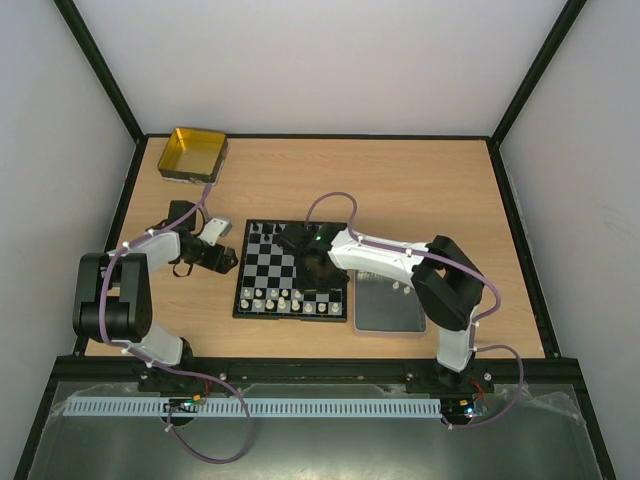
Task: Set up the chess pieces on the board
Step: Place the chess piece on the chessboard.
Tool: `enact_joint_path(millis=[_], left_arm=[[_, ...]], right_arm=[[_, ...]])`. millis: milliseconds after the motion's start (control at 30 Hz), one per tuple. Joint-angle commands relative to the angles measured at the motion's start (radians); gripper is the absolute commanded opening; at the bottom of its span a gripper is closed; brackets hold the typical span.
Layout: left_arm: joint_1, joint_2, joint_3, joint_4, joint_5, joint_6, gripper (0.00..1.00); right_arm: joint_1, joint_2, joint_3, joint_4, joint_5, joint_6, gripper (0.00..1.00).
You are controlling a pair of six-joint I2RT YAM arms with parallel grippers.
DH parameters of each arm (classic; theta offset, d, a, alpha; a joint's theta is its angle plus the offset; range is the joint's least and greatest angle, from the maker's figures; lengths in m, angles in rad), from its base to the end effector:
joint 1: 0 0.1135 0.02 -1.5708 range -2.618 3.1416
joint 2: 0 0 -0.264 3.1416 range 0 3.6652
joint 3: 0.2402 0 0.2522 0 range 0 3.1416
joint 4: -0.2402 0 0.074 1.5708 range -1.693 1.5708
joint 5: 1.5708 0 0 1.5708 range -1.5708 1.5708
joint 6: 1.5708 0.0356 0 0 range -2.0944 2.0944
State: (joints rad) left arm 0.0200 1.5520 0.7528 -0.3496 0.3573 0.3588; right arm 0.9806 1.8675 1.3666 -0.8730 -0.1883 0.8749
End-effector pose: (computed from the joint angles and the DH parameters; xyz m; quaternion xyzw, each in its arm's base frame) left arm 0.2730 -0.0070 0.1458 0.1989 0.9422 -0.1319 0.2351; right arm 0.1960 0.3046 0.1941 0.0616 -0.9889 -0.1344 0.0162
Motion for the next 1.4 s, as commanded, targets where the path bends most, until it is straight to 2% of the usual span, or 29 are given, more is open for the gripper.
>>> enact_joint_path(millis=[0,833,1167,1367], left_arm=[[0.002,0.008,0.002,-0.034,0.012,0.006,0.86],[0.009,0.006,0.002,-0.037,0.020,0.009,0.86],[0.009,0.007,0.002,-0.040,0.023,0.012,0.86],[0.010,0.007,0.001,-0.039,0.024,0.012,0.86]], right_arm=[[0.011,0.018,0.029,-0.006,-0.006,0.011,0.05],[0.027,0.054,0.020,0.027,-0.029,0.012,0.06],[0.029,0.055,0.024,0.032,-0.033,0.013,0.18],[0.029,0.042,0.047,0.003,0.012,0.007,0.21]])
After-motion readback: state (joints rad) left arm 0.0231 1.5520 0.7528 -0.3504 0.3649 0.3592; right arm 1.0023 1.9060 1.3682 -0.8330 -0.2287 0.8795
